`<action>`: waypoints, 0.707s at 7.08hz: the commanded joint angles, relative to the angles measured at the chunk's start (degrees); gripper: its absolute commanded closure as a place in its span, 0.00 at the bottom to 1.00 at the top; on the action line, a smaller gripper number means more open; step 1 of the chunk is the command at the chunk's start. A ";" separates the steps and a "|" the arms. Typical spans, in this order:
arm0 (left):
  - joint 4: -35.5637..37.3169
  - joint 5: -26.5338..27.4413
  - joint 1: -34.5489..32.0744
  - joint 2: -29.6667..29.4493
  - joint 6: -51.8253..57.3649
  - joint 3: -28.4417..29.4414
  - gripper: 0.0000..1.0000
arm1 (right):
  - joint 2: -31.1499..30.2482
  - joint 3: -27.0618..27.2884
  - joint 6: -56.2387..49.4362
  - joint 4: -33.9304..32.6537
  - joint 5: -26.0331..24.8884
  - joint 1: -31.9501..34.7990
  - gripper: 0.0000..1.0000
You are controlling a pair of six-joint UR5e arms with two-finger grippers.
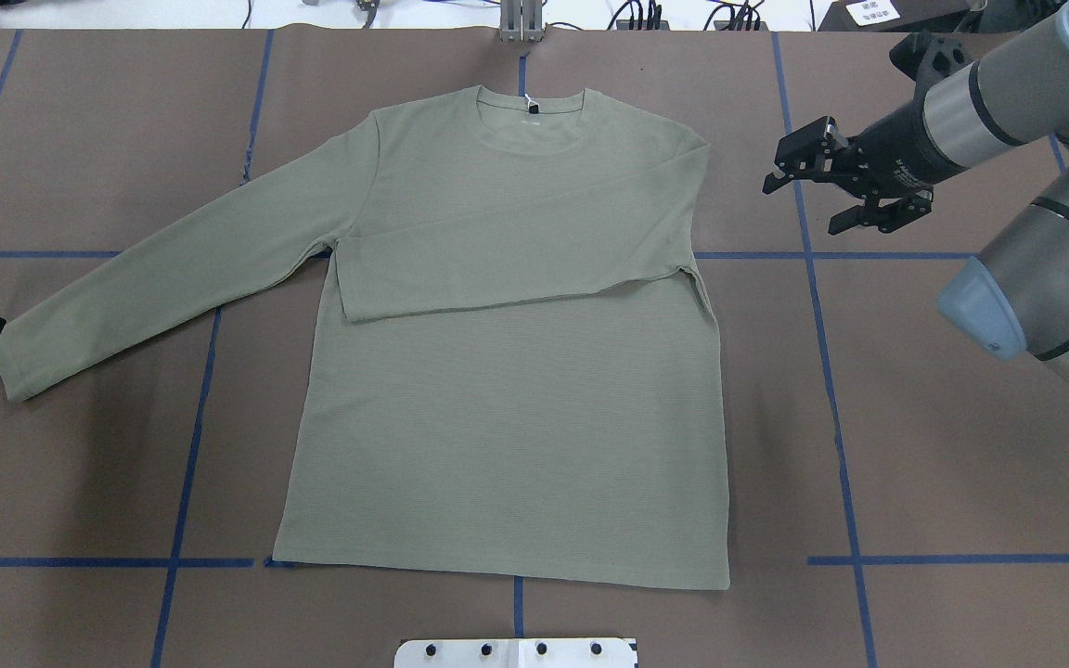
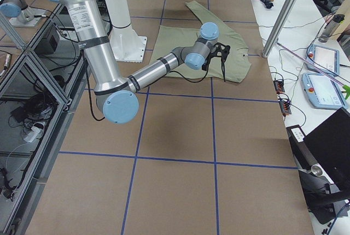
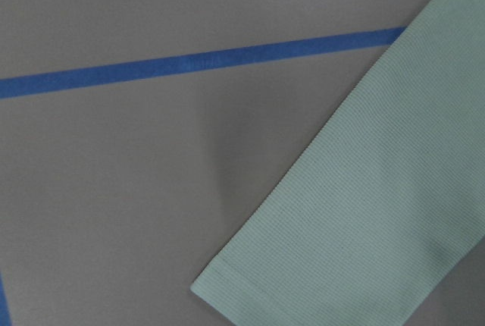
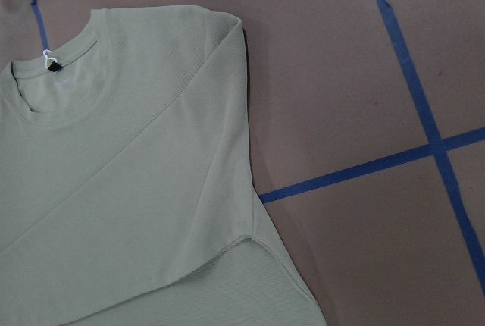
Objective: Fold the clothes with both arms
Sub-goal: 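Release the sleeve and draw the right gripper back beside the shirt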
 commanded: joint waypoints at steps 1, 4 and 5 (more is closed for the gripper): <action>-3.52 1.31 0.98 -0.98 -1.05 3.40 0.07 | -1.24 0.23 -0.45 0.01 -0.62 0.06 0.01; -3.44 1.31 2.56 -1.85 -1.41 4.90 0.17 | -1.33 0.15 -0.53 0.01 -0.53 -0.03 0.01; -3.35 1.31 3.00 -2.03 -1.49 5.08 0.24 | -1.33 0.15 -0.53 0.27 -0.53 -0.03 0.01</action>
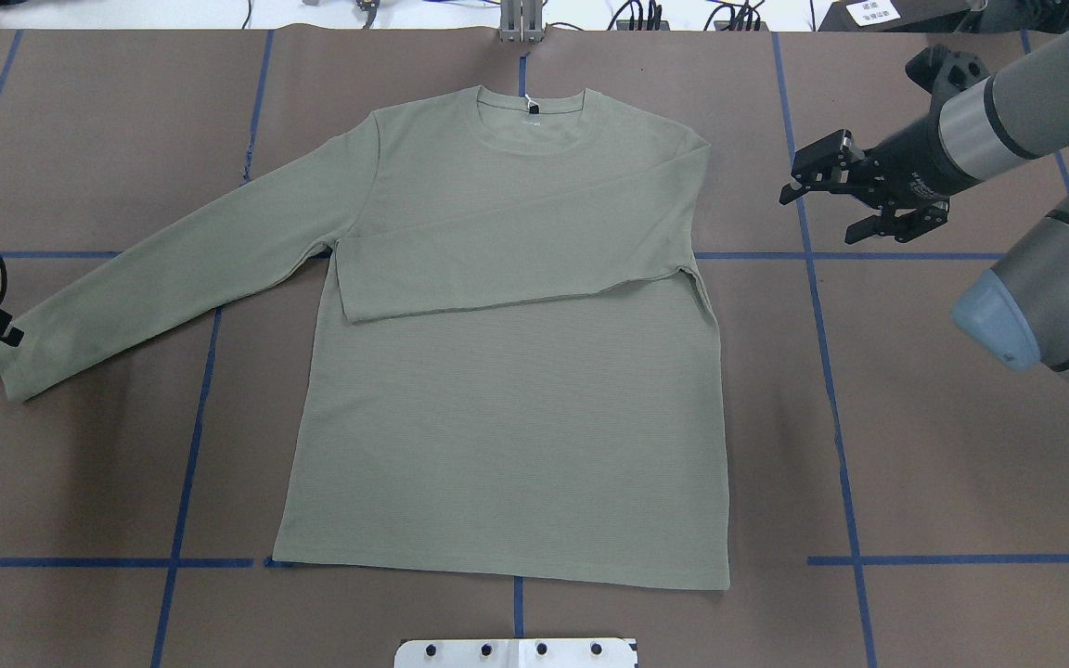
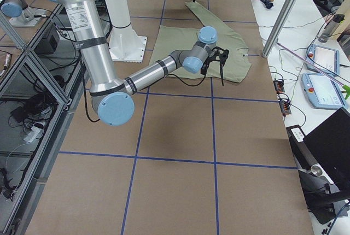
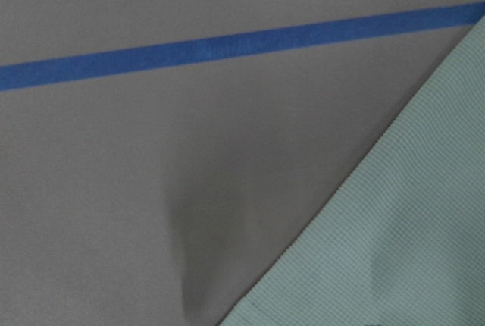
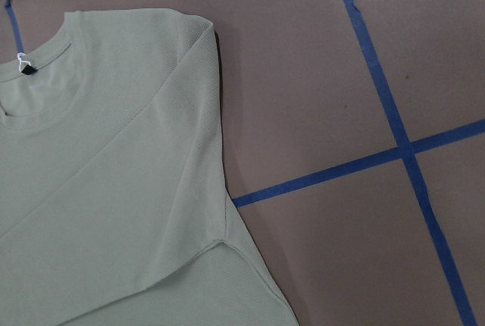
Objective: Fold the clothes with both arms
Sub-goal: 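Release the sleeve and draw the right gripper back beside the shirt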
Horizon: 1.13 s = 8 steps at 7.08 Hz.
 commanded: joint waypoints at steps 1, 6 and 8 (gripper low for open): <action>0.16 -0.08 0.49 -0.44 -0.26 0.42 0.42 | -0.02 -0.01 -0.01 0.20 0.09 -0.01 0.01; 4.61 -6.28 0.32 -0.79 -1.31 -7.36 1.00 | -0.02 -0.01 0.08 0.29 0.44 0.17 0.01; 10.61 -8.59 0.40 -2.79 -10.82 -18.25 1.00 | -1.76 0.25 -0.27 0.37 0.70 2.62 0.00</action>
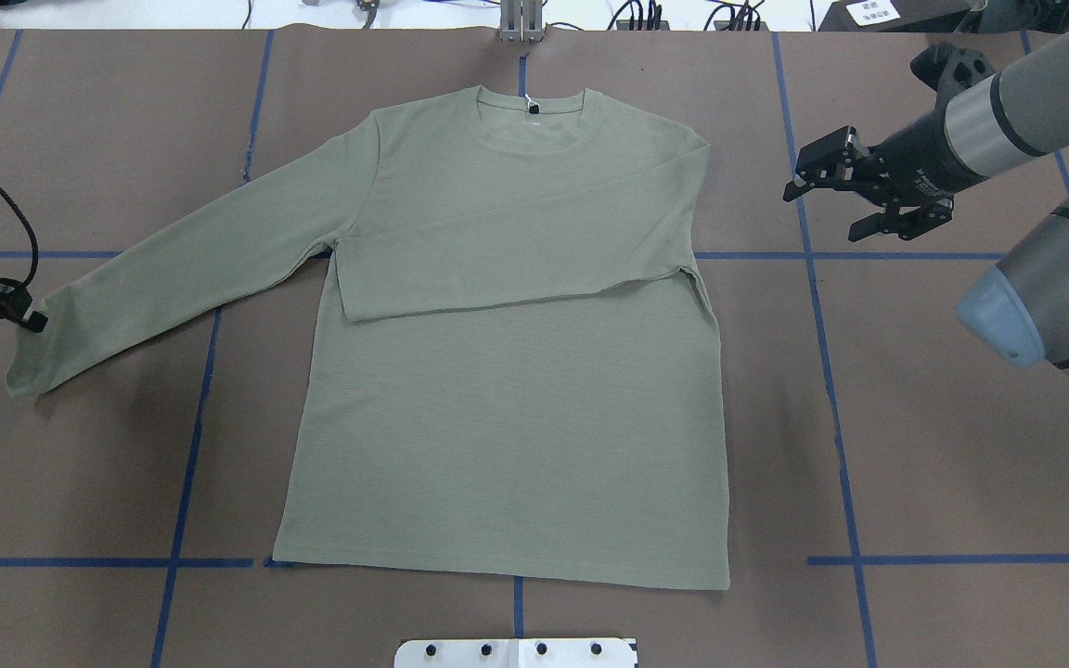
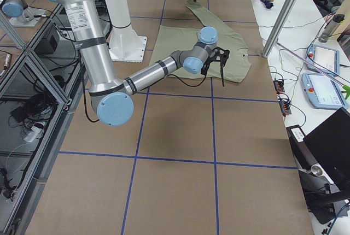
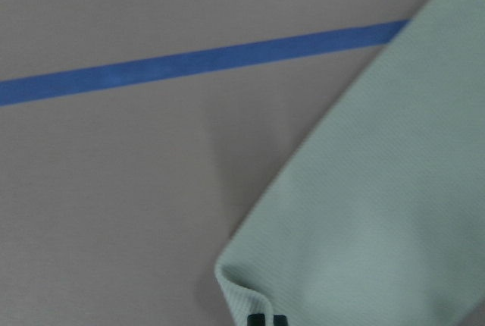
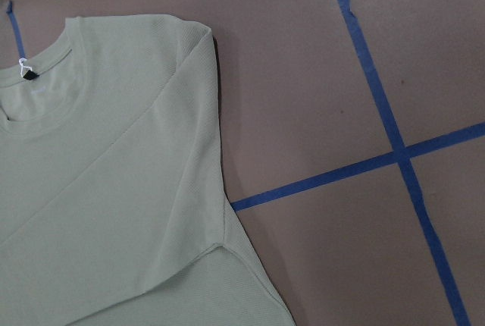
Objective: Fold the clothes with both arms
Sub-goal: 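Release the sleeve and draw the right gripper back beside the shirt, then grasp the other sleeve cuff with the left gripper and fold it across the body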
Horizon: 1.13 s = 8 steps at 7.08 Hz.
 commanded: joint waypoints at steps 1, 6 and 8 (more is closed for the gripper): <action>2.87 -6.39 0.07 -6.95 -16.34 -7.89 1.00 | -3.77 0.31 -2.15 0.94 0.90 3.36 0.00; -0.52 14.93 19.80 -46.65 -61.39 4.50 1.00 | -17.49 -0.13 -18.78 4.55 4.60 11.55 0.00; -13.43 32.30 30.07 -59.93 -68.28 25.66 1.00 | -17.41 -0.39 -18.69 4.46 3.99 12.26 0.00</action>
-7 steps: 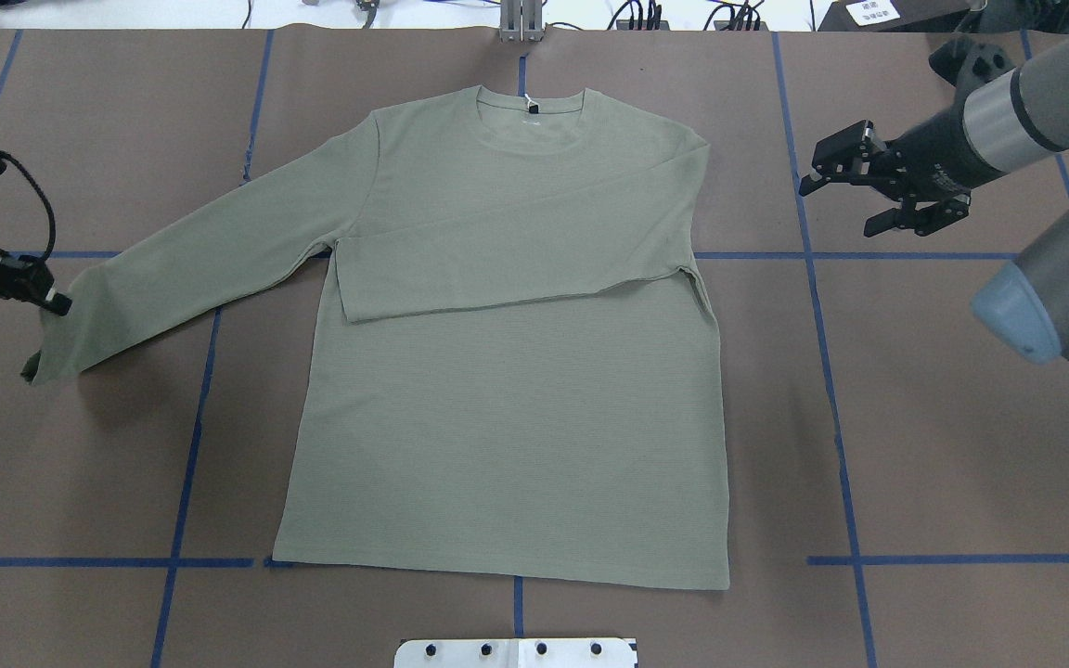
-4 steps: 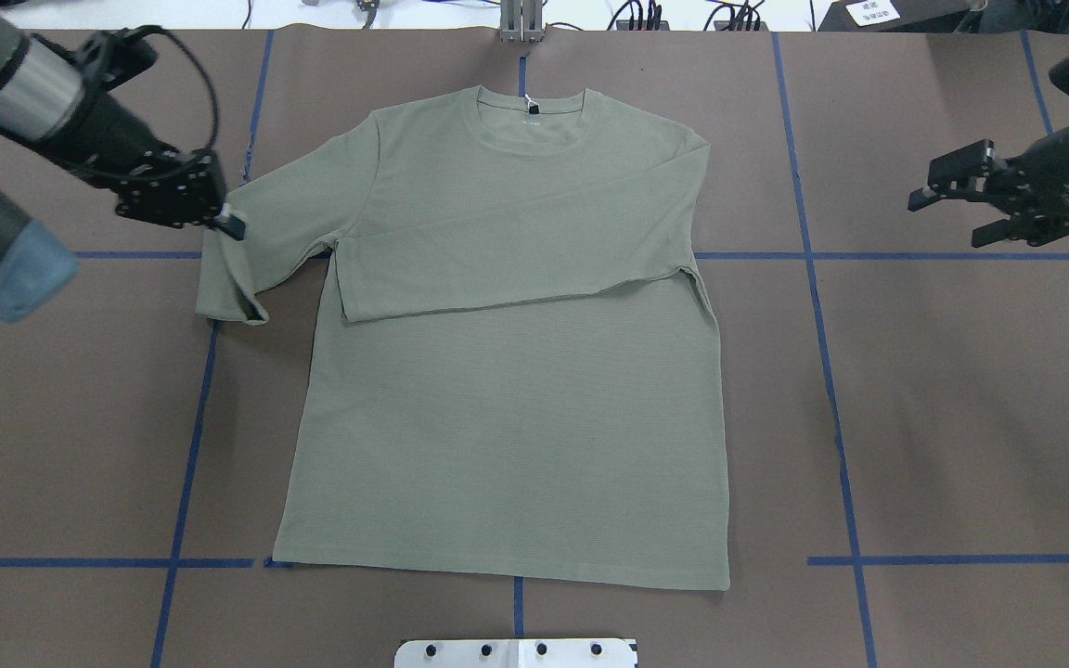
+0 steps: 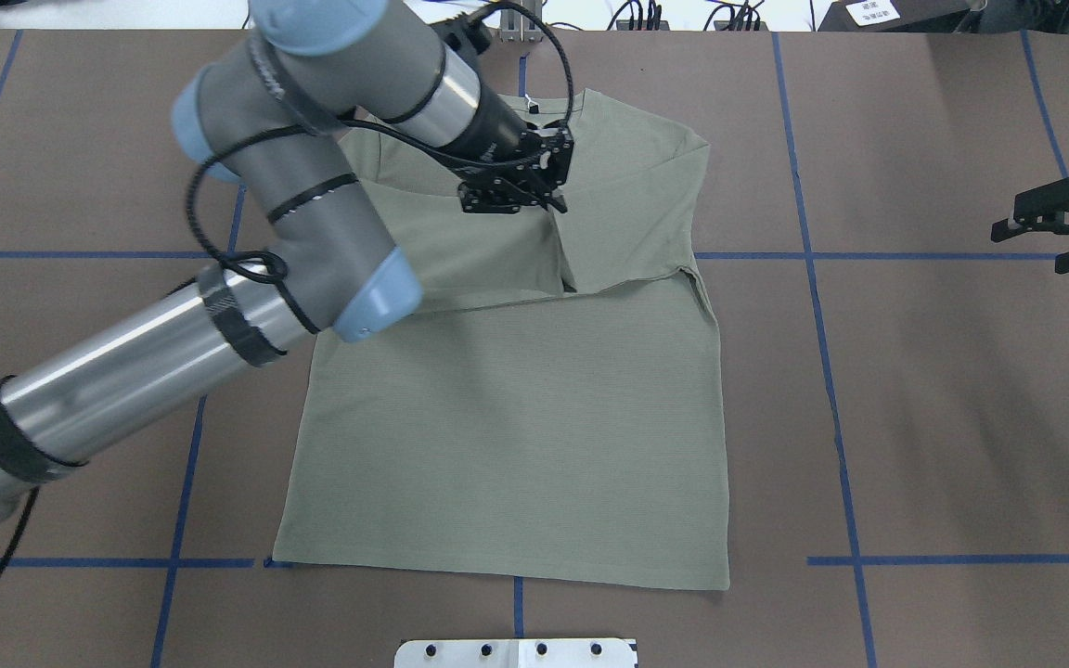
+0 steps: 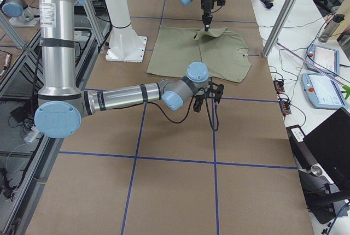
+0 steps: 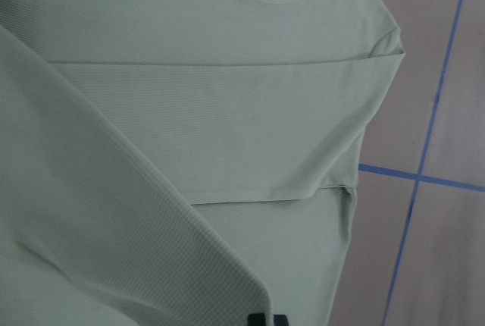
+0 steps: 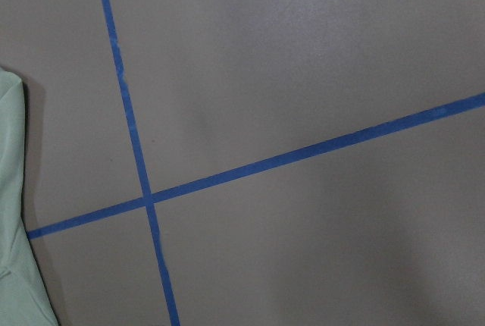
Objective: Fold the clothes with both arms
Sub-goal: 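Grasp the other sleeve cuff with the left gripper and fold it across the body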
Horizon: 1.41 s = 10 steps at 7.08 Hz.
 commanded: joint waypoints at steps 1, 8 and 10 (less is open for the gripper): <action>-7.32 16.05 8.60 -10.09 -3.31 14.80 1.00 | -0.14 -0.25 -0.09 -0.10 -0.60 0.27 0.00; -2.37 13.04 8.55 4.50 -2.36 -7.92 0.04 | 1.26 7.18 12.12 -0.02 -4.78 -8.29 0.00; 3.98 10.77 6.18 14.71 6.93 -20.62 0.05 | 1.44 15.28 31.73 -0.54 -22.50 -25.75 0.00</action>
